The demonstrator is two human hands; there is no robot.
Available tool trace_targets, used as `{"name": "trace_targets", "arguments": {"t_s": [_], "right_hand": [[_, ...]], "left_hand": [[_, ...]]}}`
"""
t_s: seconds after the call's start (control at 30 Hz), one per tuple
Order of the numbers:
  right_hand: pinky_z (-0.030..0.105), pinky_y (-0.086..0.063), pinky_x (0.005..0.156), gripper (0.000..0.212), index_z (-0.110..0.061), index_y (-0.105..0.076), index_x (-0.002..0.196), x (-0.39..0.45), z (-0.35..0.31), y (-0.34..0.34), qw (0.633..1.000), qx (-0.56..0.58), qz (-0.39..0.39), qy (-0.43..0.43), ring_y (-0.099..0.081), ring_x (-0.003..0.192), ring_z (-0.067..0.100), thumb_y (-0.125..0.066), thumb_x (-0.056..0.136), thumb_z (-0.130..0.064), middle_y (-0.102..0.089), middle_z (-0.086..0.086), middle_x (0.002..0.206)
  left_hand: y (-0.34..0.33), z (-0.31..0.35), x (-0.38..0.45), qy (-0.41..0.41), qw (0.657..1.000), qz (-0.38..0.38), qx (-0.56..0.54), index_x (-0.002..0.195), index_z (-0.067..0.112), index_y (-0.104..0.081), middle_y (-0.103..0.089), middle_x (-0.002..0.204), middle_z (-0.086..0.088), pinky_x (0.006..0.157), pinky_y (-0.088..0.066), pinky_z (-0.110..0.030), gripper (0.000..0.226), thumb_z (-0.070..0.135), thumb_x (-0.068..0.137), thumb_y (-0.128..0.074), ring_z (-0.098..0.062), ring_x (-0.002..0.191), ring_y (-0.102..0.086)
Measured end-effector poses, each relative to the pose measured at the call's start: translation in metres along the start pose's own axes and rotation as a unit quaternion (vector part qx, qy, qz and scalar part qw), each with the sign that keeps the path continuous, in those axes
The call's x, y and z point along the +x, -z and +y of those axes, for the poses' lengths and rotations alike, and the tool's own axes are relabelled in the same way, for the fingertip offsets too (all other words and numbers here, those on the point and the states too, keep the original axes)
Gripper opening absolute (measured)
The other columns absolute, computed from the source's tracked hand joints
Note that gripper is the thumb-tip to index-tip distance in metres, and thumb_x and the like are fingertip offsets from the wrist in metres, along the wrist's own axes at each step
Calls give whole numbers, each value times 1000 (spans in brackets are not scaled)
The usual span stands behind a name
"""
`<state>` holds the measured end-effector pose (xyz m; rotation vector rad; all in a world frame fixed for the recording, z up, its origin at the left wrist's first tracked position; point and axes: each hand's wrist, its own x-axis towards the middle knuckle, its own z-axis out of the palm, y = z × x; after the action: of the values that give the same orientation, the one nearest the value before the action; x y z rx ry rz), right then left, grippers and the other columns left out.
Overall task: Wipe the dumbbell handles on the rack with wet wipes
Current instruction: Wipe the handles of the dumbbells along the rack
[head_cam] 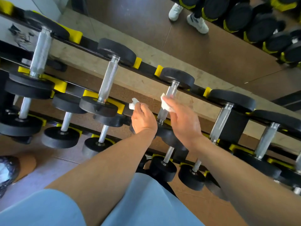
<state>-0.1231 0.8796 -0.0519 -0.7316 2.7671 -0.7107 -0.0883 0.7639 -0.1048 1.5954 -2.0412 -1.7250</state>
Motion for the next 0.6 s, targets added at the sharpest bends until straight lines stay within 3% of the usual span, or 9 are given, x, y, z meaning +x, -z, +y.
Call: {"name": "trace_targets", "arguments": {"t_s": [0.07, 0.17, 0.27, 0.33, 0.4, 0.47, 0.53, 0.6], "right_hand": [[37, -38, 114, 43, -11, -62, 132, 43, 9, -6, 986, -112, -8, 120, -51, 134, 23, -52, 92, 2, -61, 9, 137], [38, -31, 116, 31, -13, -73, 112, 80, 17, -9, 940, -257, -161, 156, -59, 121, 29, -50, 91, -10, -70, 12, 115], [44, -50, 96, 30, -15, -69, 102, 54, -2, -4, 911, -289, -255, 147, -62, 107, 28, -42, 94, -25, -68, 9, 101], [43, -54, 89, 20, -18, -66, 104, 30, -16, -3, 926, -210, -290, 119, -64, 105, 25, -48, 96, -24, -68, 5, 103], [36, -55, 86, 21, -23, -65, 112, 30, -25, 1, 959, -67, -275, -8, -66, 98, 20, -48, 101, -24, -69, 0, 104], [29, -49, 91, 28, -19, -65, 125, 51, -22, 7, 984, 7, -153, -96, -65, 108, 21, -49, 102, -21, -70, 3, 116], [34, -47, 99, 35, -9, -63, 131, 74, -12, 11, 997, -22, -70, -31, -63, 115, 26, -49, 100, -17, -69, 10, 123], [41, -48, 102, 40, -6, -64, 130, 93, -4, 14, 977, -103, -173, 70, -63, 115, 33, -46, 98, -21, -68, 16, 121]], "left_hand": [[0, 0, 1, 1, 1000, 4, -4, 108, 16, -63, -65, 105, -10, 78, -41, -37, 36, 27, 103, -30, -24, 89, -55], [0, -1, 2, 6, 1000, 7, -6, 108, 17, -62, -65, 103, -10, 76, -40, -37, 35, 28, 103, -30, -24, 86, -53], [-2, -3, 3, 9, 1000, 14, -14, 102, 19, -60, -64, 99, -8, 80, -46, -42, 33, 30, 102, -29, -26, 87, -56], [-2, -3, 4, 17, 999, 17, -21, 99, 19, -59, -62, 95, -5, 78, -45, -41, 31, 30, 102, -29, -24, 87, -56], [-2, -3, 4, 26, 999, 13, -29, 100, 17, -60, -61, 95, -4, 75, -39, -36, 32, 28, 102, -30, -22, 86, -54], [0, -1, 1, 25, 999, 7, -44, 102, 15, -62, -61, 95, -3, 76, -35, -33, 34, 26, 103, -30, -21, 87, -52], [0, -2, 1, 21, 999, 8, -46, 102, 15, -63, -61, 95, -2, 77, -34, -32, 34, 26, 103, -30, -20, 86, -51], [-1, -5, 3, 14, 999, 9, -43, 100, 15, -62, -59, 93, -1, 77, -34, -32, 33, 26, 103, -31, -20, 85, -50]]}}
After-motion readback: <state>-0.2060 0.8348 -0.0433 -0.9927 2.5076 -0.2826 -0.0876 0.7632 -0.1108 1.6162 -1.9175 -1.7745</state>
